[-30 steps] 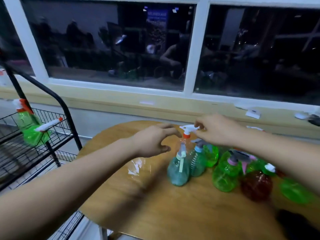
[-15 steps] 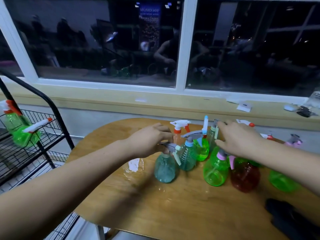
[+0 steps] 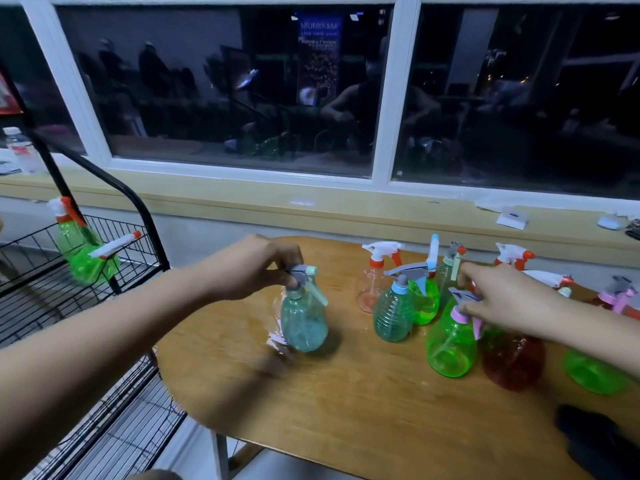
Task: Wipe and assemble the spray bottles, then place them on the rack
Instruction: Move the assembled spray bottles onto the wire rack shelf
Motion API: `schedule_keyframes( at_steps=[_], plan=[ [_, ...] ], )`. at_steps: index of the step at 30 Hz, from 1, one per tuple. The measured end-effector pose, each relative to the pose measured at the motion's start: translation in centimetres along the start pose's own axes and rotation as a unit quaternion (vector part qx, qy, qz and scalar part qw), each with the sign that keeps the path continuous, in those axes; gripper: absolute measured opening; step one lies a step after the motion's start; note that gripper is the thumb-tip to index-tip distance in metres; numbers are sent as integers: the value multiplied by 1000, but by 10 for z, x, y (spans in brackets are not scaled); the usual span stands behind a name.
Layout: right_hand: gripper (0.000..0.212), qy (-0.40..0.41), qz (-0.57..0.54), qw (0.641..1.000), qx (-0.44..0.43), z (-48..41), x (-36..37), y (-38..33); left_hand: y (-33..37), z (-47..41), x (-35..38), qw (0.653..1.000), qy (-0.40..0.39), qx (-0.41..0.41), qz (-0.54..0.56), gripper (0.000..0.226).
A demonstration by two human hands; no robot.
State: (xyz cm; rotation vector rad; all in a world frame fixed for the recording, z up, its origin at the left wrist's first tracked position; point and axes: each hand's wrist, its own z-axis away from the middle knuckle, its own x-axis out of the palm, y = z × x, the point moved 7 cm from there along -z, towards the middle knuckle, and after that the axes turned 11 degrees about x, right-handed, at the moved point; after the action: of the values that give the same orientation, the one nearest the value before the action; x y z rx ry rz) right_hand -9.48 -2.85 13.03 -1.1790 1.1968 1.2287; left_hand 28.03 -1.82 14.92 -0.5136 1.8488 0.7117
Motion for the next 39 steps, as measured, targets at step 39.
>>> schedule_keyframes(
  at_steps=[39],
  plan=[
    [12, 105, -292, 859, -407, -11, -119, -649, -307, 302, -260, 891, -21, -389, -234, 22]
  ],
)
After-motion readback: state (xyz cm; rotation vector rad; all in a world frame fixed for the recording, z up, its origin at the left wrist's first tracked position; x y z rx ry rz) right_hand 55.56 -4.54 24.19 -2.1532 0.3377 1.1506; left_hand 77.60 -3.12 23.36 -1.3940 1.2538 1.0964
